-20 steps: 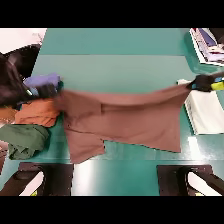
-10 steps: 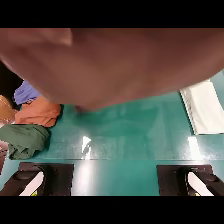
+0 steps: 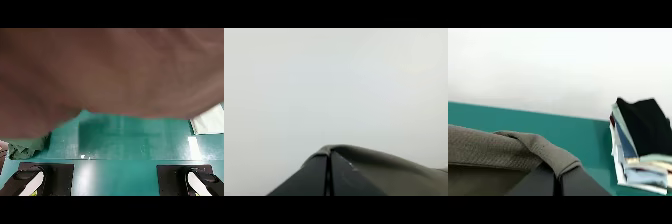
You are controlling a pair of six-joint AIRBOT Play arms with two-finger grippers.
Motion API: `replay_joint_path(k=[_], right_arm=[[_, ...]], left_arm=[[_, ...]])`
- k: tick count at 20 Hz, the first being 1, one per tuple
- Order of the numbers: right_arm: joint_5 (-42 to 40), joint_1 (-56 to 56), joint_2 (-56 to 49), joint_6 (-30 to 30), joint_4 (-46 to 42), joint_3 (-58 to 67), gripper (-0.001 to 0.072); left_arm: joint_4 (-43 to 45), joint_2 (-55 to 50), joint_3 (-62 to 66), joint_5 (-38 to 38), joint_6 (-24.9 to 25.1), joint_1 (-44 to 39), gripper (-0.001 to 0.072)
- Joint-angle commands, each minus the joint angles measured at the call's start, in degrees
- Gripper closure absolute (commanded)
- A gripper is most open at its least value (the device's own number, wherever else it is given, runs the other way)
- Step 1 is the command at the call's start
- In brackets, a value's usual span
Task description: Fold the shirts.
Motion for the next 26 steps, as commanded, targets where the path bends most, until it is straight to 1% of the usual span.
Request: replay_joint_path(k=[1,2,4,8,10,12,13,16,18,19,22,24,26], right_arm=[[10.99,-0.02,-7.74,0.48,-1.05,2.84,0.0695],[13.9,-0.02,-10.34,0.48,-1.05,0.85,0.0695],[17.18,-0.02,-15.12,0.46,-1.05,-5.97,0.0696],[17.81,-0.04,-27.08,-0.33,-1.09,-17.57,0.0695],[16.17,-0.04,-33.86,-1.29,-1.07,-19.91,0.0695],[12.92,-0.04,-40.15,-1.31,-1.01,-18.88,0.0695],[11.63,-0.02,-42.91,-1.29,-0.52,-17.09,0.0695],[9.01,-0.02,-49.42,-1.29,-0.52,-8.98,0.0695],[8.76,-0.02,-51.36,-1.29,-0.52,-4.5,0.0695],[9.03,-0.02,-51.63,-1.29,-0.57,-3.19,0.0695],[12.7,-0.02,-51.45,-1.27,-0.59,-3.08,0.0695],[12.68,0.66,-50.47,-1.25,-0.61,-6.8,0.0695],[10.23,1.27,-48.59,-1.2,-0.59,-13.22,0.0695]], left_arm=[[-0.33,-3.06,-8.35,-3.48,-0.04,0.04,0.0686],[-0.33,-5.35,-11.28,-6.6,-0.04,0.04,0.0686],[-0.28,-10.8,-16.31,-11.58,0.07,0.04,0.0685],[0.63,-25.42,-23.61,-16.04,0.66,0.04,0.0685],[1.4,-32.96,-24.37,-15.91,1.29,0.0,0.0685],[1.38,-39.82,-24.37,-12.83,3.56,0.0,0.0685],[1.38,-42.1,-24.35,-10.49,3.63,0.0,0.0685],[1.44,-45.57,-24.3,-3.56,5.55,0.0,0.0685],[2.38,-45.66,-24.3,-2.03,6.47,0.02,0.0685],[2.4,-45.66,-24.33,-3.06,6.49,0.0,0.0685],[4.26,-45.7,-24.74,-10.75,6.75,0.0,0.0685],[5.33,-45.7,-27.1,-12.26,8.63,0.0,0.0685],[5.51,-45.72,-31.39,-11.21,9.16,0.0,0.0685]])
